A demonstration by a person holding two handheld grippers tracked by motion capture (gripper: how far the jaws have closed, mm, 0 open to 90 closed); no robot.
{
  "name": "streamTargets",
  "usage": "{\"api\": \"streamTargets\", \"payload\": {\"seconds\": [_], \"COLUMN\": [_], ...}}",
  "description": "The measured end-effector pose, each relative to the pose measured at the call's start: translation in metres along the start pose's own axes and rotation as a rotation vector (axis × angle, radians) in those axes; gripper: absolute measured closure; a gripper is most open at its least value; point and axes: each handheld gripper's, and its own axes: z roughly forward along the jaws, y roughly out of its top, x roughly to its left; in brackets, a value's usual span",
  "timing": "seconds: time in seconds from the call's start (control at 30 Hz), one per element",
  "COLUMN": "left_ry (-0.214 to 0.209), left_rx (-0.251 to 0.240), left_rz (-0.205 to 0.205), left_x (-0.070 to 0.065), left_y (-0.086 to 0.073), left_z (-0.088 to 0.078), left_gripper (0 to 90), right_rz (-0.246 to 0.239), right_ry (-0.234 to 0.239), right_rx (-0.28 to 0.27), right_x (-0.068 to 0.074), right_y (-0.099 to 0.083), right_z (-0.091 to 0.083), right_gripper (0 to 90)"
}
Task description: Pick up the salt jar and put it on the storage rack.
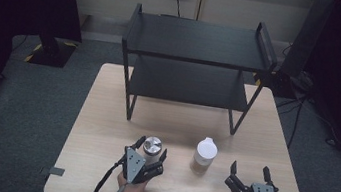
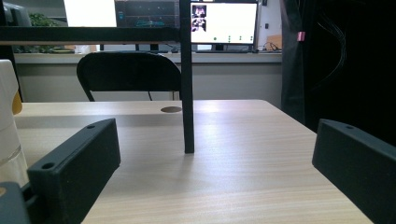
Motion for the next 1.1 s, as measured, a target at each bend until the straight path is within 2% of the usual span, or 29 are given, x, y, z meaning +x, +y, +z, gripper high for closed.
{"api": "streamTargets", "payload": {"seconds": [0.17, 0.37, 0.7, 0.9, 1.1], "left_ry": [0.016, 0.01, 0.014, 0.002, 0.004], "left_rx": [-0.007, 0.001, 0.013, 0.039, 0.04], "left_rz": [-0.016, -0.018, -0.016, -0.019, -0.018], "left_x": [0.0, 0.001, 0.0, 0.003, 0.005], "left_y": [-0.002, -0.003, 0.0, 0.007, 0.009], "left_z": [0.001, 0.003, 0.003, 0.004, 0.003], "left_gripper": [26.7, 34.2, 35.2, 35.4, 35.4], "right_rz": [0.002, 0.003, 0.003, 0.002, 0.004], "right_ry": [0.002, 0.002, 0.002, 0.001, -0.003], "right_rx": [-0.003, -0.004, -0.004, -0.004, -0.006], "right_x": [0.0, -0.001, -0.001, 0.0, 0.0], "right_y": [0.0, -0.001, -0.001, -0.001, -0.001], "right_z": [0.0, 0.0, 0.0, 0.0, -0.001], "right_gripper": [0.0, 0.0, 0.0, 0.0, 0.0]}}
